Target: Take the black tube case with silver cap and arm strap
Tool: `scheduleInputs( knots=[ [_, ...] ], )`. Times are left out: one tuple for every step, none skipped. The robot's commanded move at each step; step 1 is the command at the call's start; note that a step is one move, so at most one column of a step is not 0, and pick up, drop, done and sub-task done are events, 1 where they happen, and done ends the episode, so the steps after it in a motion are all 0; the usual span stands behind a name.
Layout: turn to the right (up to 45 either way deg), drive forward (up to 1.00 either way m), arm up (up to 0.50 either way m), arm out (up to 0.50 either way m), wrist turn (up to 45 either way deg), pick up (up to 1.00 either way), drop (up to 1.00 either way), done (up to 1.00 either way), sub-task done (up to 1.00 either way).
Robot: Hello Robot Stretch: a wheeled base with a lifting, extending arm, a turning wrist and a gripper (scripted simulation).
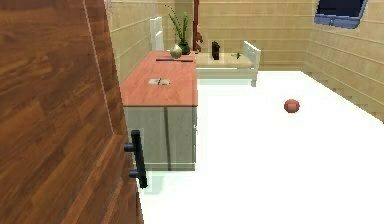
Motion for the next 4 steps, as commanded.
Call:
scheduleInputs(
  knots=[
    [0.0, 0.00, 0.16, 0.00, 0.0, 0.00, 0.00, 0.00, 0.00],
    [0.0, 0.00, 0.00, 0.40, 0.0, 0.00, 0.00, 0.00, 0.00],
    [0.0, 0.00, 0.00, 0.00, 45.0, 0.00, 0.00, 0.00, 0.00],
    [0.0, 0.00, 0.00, 0.00, 45.0, 0.00, 0.00, 0.00, 0.00]
  ],
)
